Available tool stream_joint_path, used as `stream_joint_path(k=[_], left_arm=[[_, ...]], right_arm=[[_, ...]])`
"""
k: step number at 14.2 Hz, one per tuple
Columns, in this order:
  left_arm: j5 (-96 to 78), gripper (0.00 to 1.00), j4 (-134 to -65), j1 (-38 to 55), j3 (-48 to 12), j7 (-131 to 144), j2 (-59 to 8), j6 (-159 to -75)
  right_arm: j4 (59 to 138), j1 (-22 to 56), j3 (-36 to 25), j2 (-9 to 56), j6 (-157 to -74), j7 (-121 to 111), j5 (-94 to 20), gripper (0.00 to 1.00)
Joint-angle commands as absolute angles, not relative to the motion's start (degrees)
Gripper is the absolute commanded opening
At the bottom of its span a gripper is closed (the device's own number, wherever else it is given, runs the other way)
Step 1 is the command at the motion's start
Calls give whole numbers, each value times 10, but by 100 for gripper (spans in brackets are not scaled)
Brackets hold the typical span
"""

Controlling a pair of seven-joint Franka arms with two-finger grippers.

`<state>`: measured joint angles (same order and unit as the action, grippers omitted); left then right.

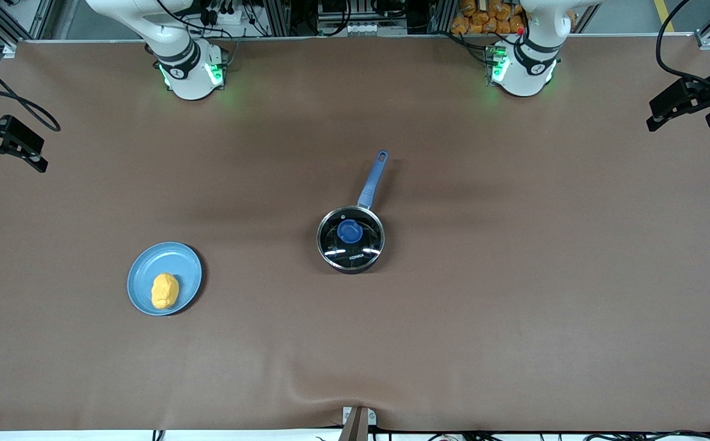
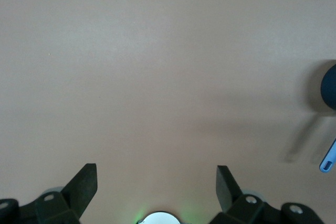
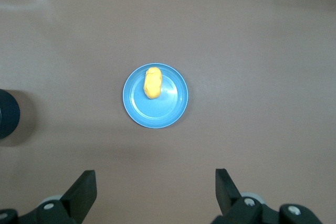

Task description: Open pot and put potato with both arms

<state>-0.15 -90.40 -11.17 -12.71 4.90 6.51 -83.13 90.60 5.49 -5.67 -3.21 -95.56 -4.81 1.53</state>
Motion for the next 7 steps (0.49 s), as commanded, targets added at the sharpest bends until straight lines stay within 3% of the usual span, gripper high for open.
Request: stream_joint_path(k=[1, 7], left_arm=[[-13, 100, -896, -115, -127, 42, 69, -817], [-4, 100, -876, -108, -131, 47, 51, -818]], right_arm=[[904, 56, -52, -31, -956, -47, 17, 100], [908, 65, -53, -12, -960, -49, 21, 100]])
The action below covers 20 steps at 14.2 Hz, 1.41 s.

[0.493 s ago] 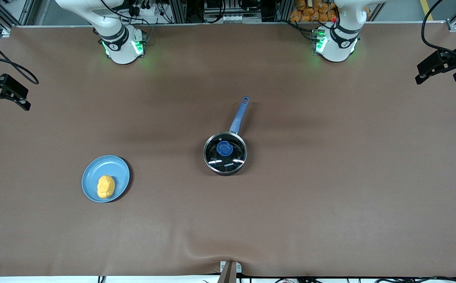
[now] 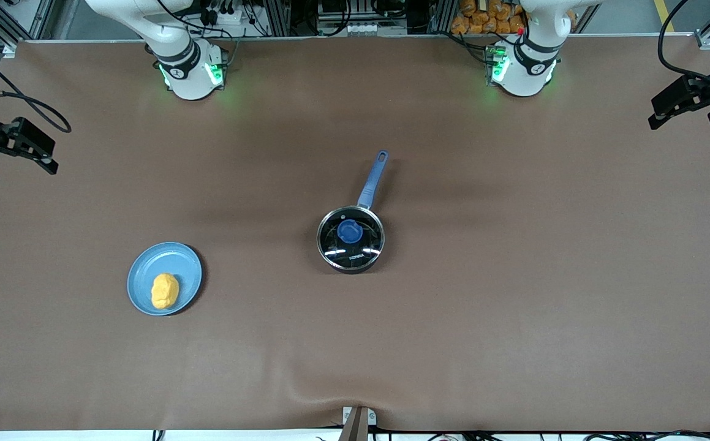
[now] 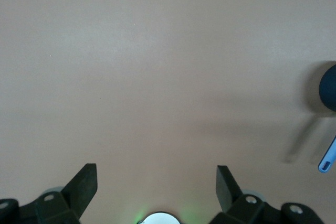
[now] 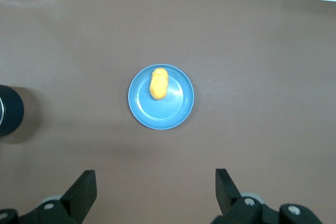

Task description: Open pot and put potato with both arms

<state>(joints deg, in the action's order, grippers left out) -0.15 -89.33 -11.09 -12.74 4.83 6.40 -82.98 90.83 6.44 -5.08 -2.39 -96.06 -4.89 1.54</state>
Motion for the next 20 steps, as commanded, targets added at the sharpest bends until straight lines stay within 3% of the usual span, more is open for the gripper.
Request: stream_joint_path(k=[1, 10, 16, 20], left_arm=[[-10, 100, -878, -107, -132, 50, 49, -817], [-13, 100, -874, -105, -190, 59, 17, -826], [-9, 100, -865, -78, -250, 204, -30, -874], [-2, 100, -828, -5, -254, 329, -108, -925]], right_arm=[[908, 63, -53, -12, -959, -48, 21, 100], [910, 68, -53, -20, -939, -48, 19, 100], [954, 68, -53, 55, -1012, -45, 13, 100], [996, 62, -52, 92, -1071, -46, 13, 100]])
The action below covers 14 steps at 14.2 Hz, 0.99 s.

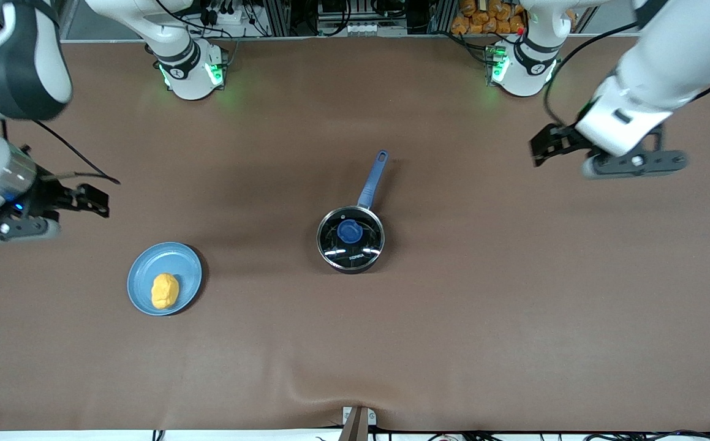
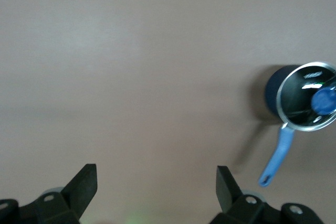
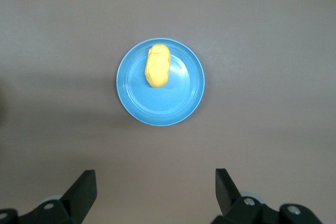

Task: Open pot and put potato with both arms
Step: 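Move the right gripper toward the potato while the left gripper reaches the pot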

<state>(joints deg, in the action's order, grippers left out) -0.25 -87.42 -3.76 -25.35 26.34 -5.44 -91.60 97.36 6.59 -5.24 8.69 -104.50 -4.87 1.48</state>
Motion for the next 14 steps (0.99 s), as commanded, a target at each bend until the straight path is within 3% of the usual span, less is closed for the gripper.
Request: stream_joint_path(k=[1, 5, 8, 14], left_arm=[[7, 100, -808, 17, -255, 366, -136, -927], [16, 100, -736, 113, -237, 508, -221, -939], [21, 100, -732, 182, -212, 582, -253, -985], [22, 100, -709, 392, -29, 677, -333, -1077]], right_arm=[[1005, 62, -52, 98, -1088, -45, 13, 100], [1028, 59, -52, 127, -1142, -45, 12, 100], [1028, 55, -52, 158, -1171, -44, 12, 100], [1028, 42, -53, 228, -1250, -47, -17, 100]])
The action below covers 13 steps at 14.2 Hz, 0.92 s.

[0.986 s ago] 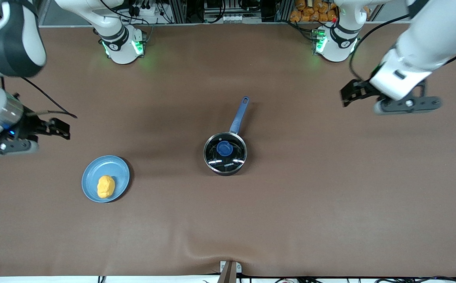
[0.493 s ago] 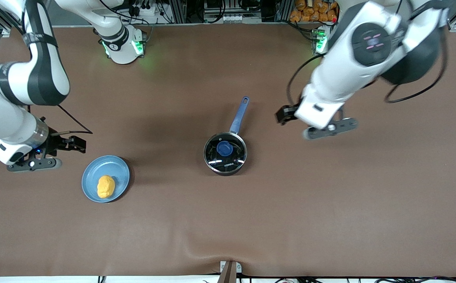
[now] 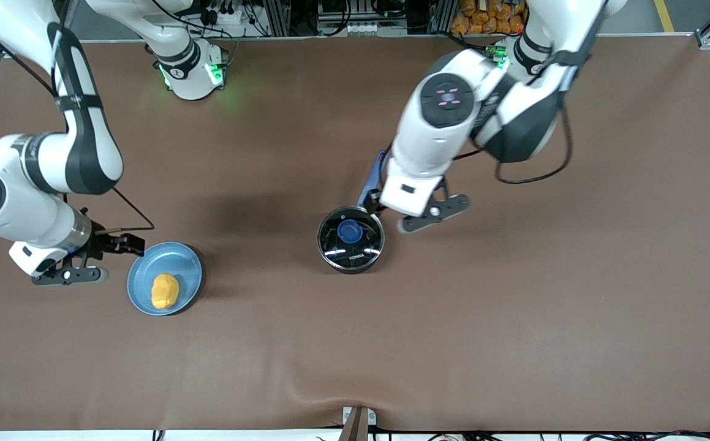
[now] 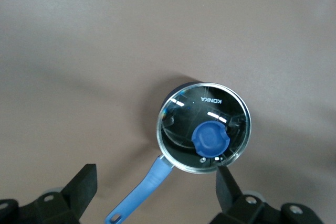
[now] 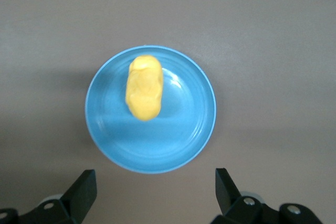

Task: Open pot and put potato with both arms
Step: 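Move the right gripper toward the potato while the left gripper reaches the pot, then lower the right gripper onto the potato while the left gripper grasps the knob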

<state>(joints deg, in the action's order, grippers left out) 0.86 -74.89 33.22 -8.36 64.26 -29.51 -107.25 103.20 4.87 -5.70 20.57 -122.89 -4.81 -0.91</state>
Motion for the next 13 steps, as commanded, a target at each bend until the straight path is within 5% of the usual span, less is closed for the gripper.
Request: stream_joint_path(k=[1, 13], left_arm=[[22, 100, -708, 415, -6, 682, -341, -1088], [20, 100, -706, 454, 14, 854, -398, -1201]], right_arm=[[1028, 40, -53, 240, -1267, -47, -17, 100], [1028, 61, -52, 359, -1438, -47, -59, 100]])
